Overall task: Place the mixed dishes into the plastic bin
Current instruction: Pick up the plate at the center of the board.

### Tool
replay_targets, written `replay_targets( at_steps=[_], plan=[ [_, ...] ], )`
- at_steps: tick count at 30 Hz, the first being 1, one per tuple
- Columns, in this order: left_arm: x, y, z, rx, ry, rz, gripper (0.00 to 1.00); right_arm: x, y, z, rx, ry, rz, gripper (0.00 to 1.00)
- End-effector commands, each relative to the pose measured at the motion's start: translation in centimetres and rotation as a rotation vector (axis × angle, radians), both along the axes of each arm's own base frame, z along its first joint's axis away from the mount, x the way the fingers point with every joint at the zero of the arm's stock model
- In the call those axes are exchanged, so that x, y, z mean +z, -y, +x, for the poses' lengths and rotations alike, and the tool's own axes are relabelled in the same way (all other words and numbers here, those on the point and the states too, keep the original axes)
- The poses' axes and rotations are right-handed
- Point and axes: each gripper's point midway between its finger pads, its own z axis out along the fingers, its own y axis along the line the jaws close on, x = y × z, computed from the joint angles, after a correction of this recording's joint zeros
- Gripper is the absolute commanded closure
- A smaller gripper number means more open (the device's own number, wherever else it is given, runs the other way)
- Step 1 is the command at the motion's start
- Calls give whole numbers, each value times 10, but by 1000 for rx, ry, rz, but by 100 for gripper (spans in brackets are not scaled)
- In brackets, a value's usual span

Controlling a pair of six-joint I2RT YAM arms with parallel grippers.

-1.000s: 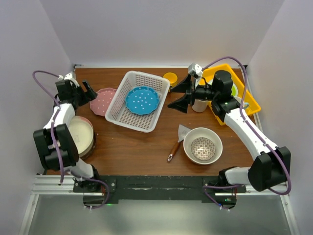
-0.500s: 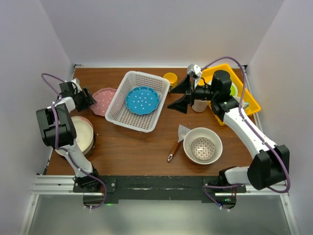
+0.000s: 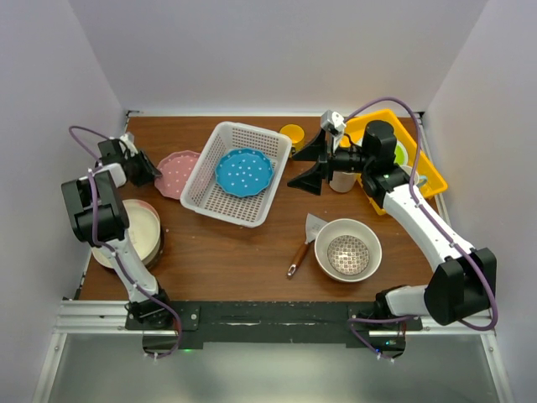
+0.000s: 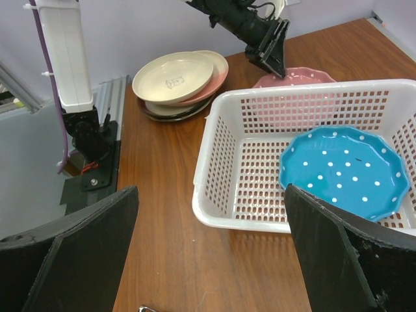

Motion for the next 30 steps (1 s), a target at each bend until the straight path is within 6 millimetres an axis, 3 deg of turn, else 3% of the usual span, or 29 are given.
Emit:
replay_targets(
  at_steps=[1, 6, 7, 9, 11, 16, 21, 30],
  plan=[
    [-15, -1, -1, -6, -37, -15, 67, 5, 0, -1, 16, 36, 2, 2],
    [-15, 3, -3, -13, -39, -34, 83, 6, 0, -1, 15, 38, 0, 2],
    [-12, 6, -1, -22, -26, -53, 92, 5, 0, -1, 17, 36, -1, 2],
    [-3, 5, 1, -13, -3, -76, 100, 6, 0, -1, 17, 38, -1, 2],
    [16, 7, 5, 6, 60, -131, 100, 6, 1, 0, 14, 38, -2, 2],
    [75, -19, 9, 115, 251, -258, 100, 6, 0, -1, 17, 35, -1, 2],
    [118, -36, 4, 171, 375, -320, 100, 5, 0, 0, 15, 33, 0, 2],
    [164, -43, -2, 206, 496, -369, 100, 3, 0, 1, 14, 20, 0, 2]
  ],
)
